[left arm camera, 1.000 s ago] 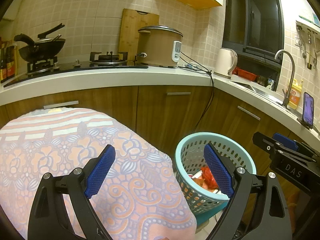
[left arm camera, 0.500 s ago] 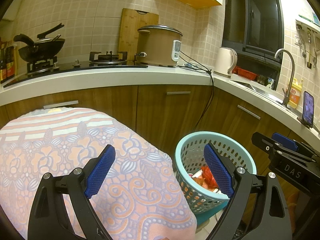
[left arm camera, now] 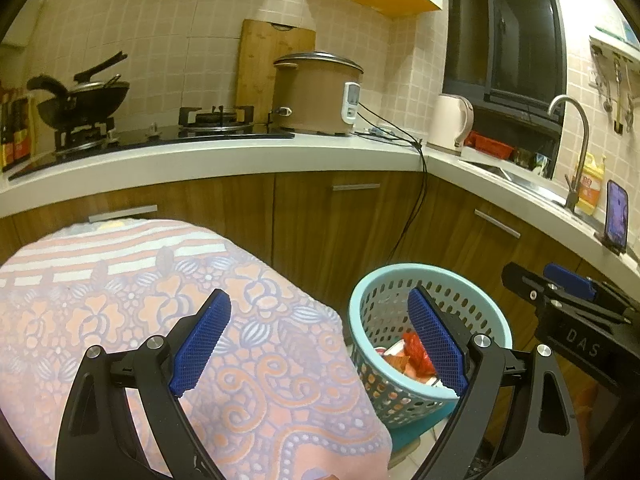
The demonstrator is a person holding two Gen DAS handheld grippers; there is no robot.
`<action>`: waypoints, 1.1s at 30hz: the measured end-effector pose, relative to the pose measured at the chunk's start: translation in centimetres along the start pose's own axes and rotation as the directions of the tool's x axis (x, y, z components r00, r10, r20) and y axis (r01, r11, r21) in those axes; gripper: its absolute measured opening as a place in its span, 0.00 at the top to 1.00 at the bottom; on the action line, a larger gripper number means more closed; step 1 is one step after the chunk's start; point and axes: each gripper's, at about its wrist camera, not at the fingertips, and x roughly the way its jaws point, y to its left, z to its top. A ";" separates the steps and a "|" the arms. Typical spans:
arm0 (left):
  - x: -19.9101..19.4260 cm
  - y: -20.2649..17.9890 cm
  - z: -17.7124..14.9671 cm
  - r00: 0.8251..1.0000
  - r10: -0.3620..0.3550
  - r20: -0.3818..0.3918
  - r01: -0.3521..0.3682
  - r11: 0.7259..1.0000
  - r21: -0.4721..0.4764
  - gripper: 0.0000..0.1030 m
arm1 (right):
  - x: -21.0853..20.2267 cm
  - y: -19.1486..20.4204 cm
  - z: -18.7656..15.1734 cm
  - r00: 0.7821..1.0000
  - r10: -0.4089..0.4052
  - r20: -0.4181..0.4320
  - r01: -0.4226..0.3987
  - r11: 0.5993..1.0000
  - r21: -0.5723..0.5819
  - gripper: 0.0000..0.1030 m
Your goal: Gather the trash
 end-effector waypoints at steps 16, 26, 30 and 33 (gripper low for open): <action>-3.3 -1.1 1.0 1.000 0.006 0.027 -0.007 1.000 0.028 0.15 | -2.9 -0.7 0.4 0.999 0.007 0.044 -0.008 1.000 0.027 0.39; -5.1 -1.0 2.1 0.997 0.038 0.060 -0.040 0.999 0.033 0.15 | -3.9 -1.3 0.9 0.998 0.017 0.060 -0.019 0.999 0.032 0.39; -5.2 -0.6 2.2 0.999 0.036 0.037 -0.037 0.998 0.043 0.12 | -4.0 -1.2 1.1 0.998 0.019 0.061 -0.020 1.000 0.022 0.38; -5.2 0.0 2.0 1.000 0.021 0.020 -0.022 0.999 0.031 0.12 | -4.1 -0.8 1.4 0.998 0.022 0.063 -0.023 1.000 0.015 0.38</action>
